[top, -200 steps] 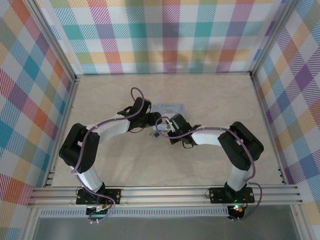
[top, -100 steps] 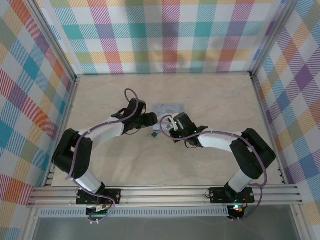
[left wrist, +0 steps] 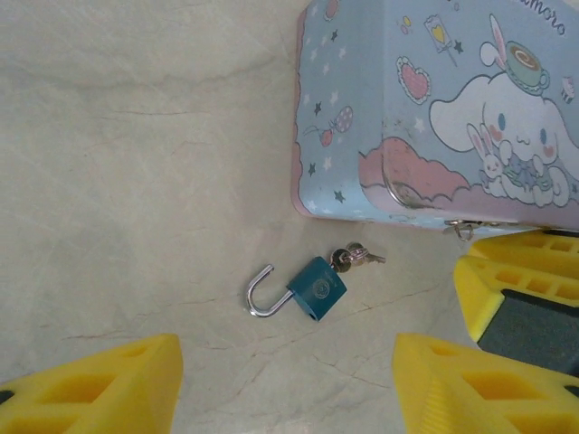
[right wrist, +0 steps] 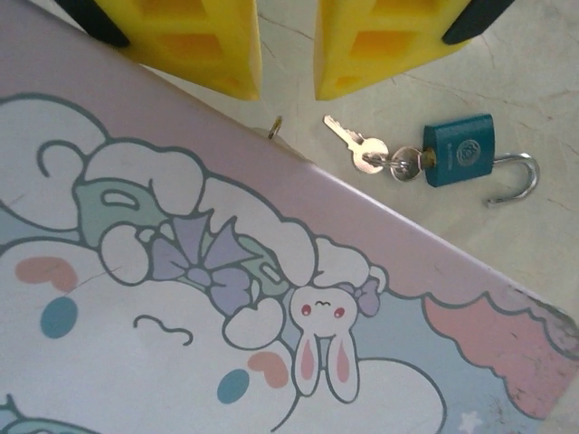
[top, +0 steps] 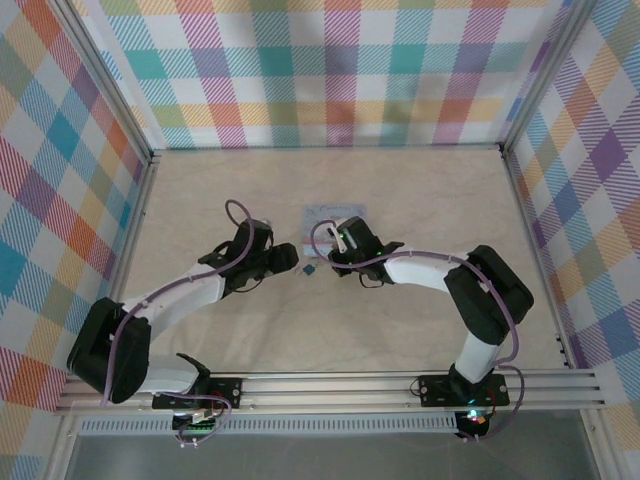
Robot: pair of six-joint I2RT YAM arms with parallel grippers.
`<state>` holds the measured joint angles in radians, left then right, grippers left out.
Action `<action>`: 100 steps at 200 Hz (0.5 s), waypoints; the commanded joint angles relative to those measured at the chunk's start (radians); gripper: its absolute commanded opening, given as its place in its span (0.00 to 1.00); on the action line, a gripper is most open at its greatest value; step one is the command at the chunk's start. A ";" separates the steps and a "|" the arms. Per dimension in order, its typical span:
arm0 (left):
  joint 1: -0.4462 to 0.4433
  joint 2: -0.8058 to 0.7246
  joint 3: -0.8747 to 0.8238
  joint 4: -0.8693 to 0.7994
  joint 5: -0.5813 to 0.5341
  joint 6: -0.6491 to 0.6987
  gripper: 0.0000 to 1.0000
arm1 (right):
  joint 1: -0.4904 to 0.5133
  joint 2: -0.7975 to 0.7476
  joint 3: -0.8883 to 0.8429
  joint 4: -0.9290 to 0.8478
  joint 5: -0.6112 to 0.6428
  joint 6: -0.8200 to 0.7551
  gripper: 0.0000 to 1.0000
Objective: Unlock a padlock with a key
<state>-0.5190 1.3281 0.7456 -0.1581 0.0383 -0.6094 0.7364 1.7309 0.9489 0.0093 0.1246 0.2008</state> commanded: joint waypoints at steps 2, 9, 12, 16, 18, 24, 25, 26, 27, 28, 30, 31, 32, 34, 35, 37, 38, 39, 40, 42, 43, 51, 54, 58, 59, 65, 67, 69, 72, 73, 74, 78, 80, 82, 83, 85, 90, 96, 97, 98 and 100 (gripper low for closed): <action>0.010 -0.046 -0.038 -0.010 -0.025 -0.027 0.63 | 0.011 0.000 0.011 0.002 -0.029 0.052 0.31; 0.010 -0.060 -0.046 -0.012 -0.030 -0.030 0.63 | 0.018 -0.004 0.002 0.001 -0.024 0.064 0.36; 0.010 -0.065 -0.049 -0.012 -0.031 -0.031 0.63 | 0.021 -0.006 -0.004 0.003 -0.023 0.070 0.37; 0.010 -0.074 -0.053 -0.013 -0.032 -0.032 0.63 | 0.025 -0.011 -0.010 0.004 -0.022 0.078 0.38; 0.010 -0.077 -0.055 -0.014 -0.034 -0.033 0.63 | 0.027 -0.013 -0.014 0.005 -0.021 0.080 0.39; 0.010 -0.089 -0.060 -0.017 -0.037 -0.033 0.63 | 0.035 -0.022 -0.024 0.009 -0.018 0.093 0.40; 0.010 -0.091 -0.061 -0.018 -0.037 -0.033 0.63 | 0.036 -0.023 -0.026 0.010 -0.018 0.095 0.41; 0.010 -0.093 -0.062 -0.019 -0.038 -0.032 0.63 | 0.037 -0.024 -0.028 0.010 -0.017 0.097 0.41; 0.010 -0.095 -0.062 -0.019 -0.038 -0.032 0.63 | 0.038 -0.025 -0.030 0.013 -0.017 0.098 0.41; 0.010 -0.096 -0.063 -0.020 -0.038 -0.032 0.63 | 0.040 -0.026 -0.031 0.012 -0.016 0.100 0.41; 0.010 -0.100 -0.065 -0.022 -0.038 -0.033 0.63 | 0.042 -0.028 -0.034 0.010 -0.016 0.104 0.41; 0.010 -0.100 -0.066 -0.023 -0.038 -0.032 0.63 | 0.043 -0.030 -0.035 0.011 -0.016 0.106 0.41; 0.010 -0.103 -0.067 -0.023 -0.038 -0.034 0.64 | 0.044 -0.031 -0.036 0.012 -0.016 0.107 0.41; 0.010 -0.107 -0.068 -0.025 -0.039 -0.033 0.64 | 0.046 -0.032 -0.039 0.012 -0.016 0.112 0.41; 0.010 -0.109 -0.069 -0.026 -0.040 -0.034 0.64 | 0.047 -0.032 -0.040 0.014 -0.017 0.114 0.41; 0.010 -0.112 -0.069 -0.028 -0.042 -0.034 0.63 | 0.048 -0.035 -0.043 0.015 -0.018 0.118 0.41; 0.010 -0.113 -0.071 -0.030 -0.042 -0.035 0.63 | 0.049 -0.035 -0.044 0.017 -0.018 0.120 0.41; 0.010 -0.116 -0.071 -0.030 -0.042 -0.035 0.64 | 0.051 -0.035 -0.044 0.017 -0.019 0.121 0.42; 0.010 -0.118 -0.072 -0.031 -0.043 -0.036 0.64 | 0.051 -0.035 -0.045 0.018 -0.020 0.124 0.42; 0.010 -0.122 -0.073 -0.033 -0.044 -0.037 0.64 | 0.053 -0.034 -0.047 0.019 -0.021 0.127 0.42; 0.010 -0.123 -0.074 -0.034 -0.044 -0.037 0.64 | 0.055 -0.035 -0.048 0.021 -0.022 0.128 0.42; 0.010 -0.138 -0.081 -0.039 -0.046 -0.042 0.63 | 0.063 -0.032 -0.049 0.024 -0.023 0.140 0.43; 0.010 -0.144 -0.085 -0.041 -0.047 -0.044 0.64 | 0.066 -0.031 -0.049 0.026 -0.023 0.144 0.43; 0.010 -0.150 -0.088 -0.041 -0.046 -0.047 0.64 | 0.071 -0.028 -0.048 0.028 -0.023 0.149 0.44; 0.010 -0.151 -0.090 -0.041 -0.046 -0.048 0.64 | 0.071 -0.026 -0.048 0.029 -0.023 0.150 0.44; 0.010 -0.160 -0.096 -0.041 -0.047 -0.052 0.64 | 0.075 -0.019 -0.045 0.033 -0.027 0.158 0.45; 0.010 -0.163 -0.098 -0.041 -0.045 -0.054 0.64 | 0.076 -0.016 -0.043 0.035 -0.030 0.160 0.45; 0.010 -0.167 -0.101 -0.041 -0.045 -0.055 0.64 | 0.077 -0.012 -0.041 0.036 -0.031 0.162 0.46; 0.010 -0.170 -0.103 -0.041 -0.044 -0.056 0.64 | 0.079 -0.005 -0.037 0.038 -0.033 0.164 0.46; 0.010 -0.172 -0.104 -0.041 -0.043 -0.056 0.64 | 0.079 -0.004 -0.037 0.037 -0.034 0.165 0.46; 0.010 -0.173 -0.104 -0.041 -0.043 -0.056 0.64 | 0.079 -0.002 -0.036 0.038 -0.034 0.166 0.46; 0.010 -0.177 -0.107 -0.041 -0.044 -0.058 0.64 | 0.080 0.007 -0.029 0.037 -0.035 0.168 0.46; 0.010 -0.179 -0.108 -0.042 -0.044 -0.059 0.64 | 0.081 0.012 -0.026 0.037 -0.036 0.170 0.47; 0.010 -0.181 -0.110 -0.043 -0.044 -0.060 0.64 | 0.081 0.015 -0.022 0.039 -0.037 0.171 0.47; 0.010 -0.182 -0.110 -0.043 -0.044 -0.060 0.64 | 0.081 0.016 -0.021 0.039 -0.037 0.172 0.47; 0.010 -0.184 -0.112 -0.043 -0.044 -0.061 0.64 | 0.081 0.020 -0.018 0.041 -0.038 0.174 0.47; 0.010 -0.189 -0.113 -0.044 -0.044 -0.061 0.64 | 0.082 0.031 -0.011 0.046 -0.043 0.177 0.48; 0.010 -0.193 -0.115 -0.047 -0.044 -0.062 0.64 | 0.083 0.041 -0.001 0.054 -0.050 0.182 0.49; 0.010 -0.194 -0.115 -0.047 -0.044 -0.062 0.64 | 0.083 0.043 0.001 0.054 -0.050 0.182 0.49; 0.010 -0.195 -0.115 -0.047 -0.044 -0.063 0.64 | 0.083 0.046 0.002 0.055 -0.051 0.182 0.49; 0.010 -0.196 -0.116 -0.047 -0.044 -0.063 0.64 | 0.082 0.049 0.007 0.055 -0.053 0.184 0.50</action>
<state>-0.5190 1.1625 0.6472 -0.1841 0.0059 -0.6533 0.8127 1.7336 0.9115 0.0246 0.1028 0.3412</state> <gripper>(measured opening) 0.635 0.480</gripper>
